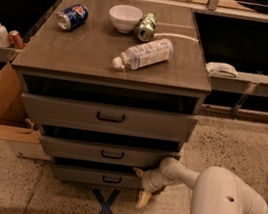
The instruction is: Open bottom drawer
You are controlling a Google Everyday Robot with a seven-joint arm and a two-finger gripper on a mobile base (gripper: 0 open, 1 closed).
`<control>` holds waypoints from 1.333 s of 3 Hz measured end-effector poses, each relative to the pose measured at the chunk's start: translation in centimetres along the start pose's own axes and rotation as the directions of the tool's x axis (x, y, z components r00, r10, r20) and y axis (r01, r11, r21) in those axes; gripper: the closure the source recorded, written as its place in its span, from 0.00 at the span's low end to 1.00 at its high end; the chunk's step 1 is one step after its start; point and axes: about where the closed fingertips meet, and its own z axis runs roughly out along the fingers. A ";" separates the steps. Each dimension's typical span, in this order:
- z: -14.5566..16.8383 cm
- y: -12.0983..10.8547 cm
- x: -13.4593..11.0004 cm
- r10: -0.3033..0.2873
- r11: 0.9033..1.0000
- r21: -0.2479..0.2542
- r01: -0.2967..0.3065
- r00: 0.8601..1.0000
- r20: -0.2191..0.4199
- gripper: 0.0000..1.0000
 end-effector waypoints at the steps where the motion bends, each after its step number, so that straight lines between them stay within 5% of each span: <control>1: 1.2 -0.2 0.7 0.019 1.000 -0.025 -0.019 1.000 0.002 0.26; 4: 1.3 0.2 1.3 0.044 0.998 -0.042 -0.044 0.999 -0.001 1.00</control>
Offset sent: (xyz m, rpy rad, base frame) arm 0.0021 -0.0111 -0.0387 -0.0199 0.0847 -0.0275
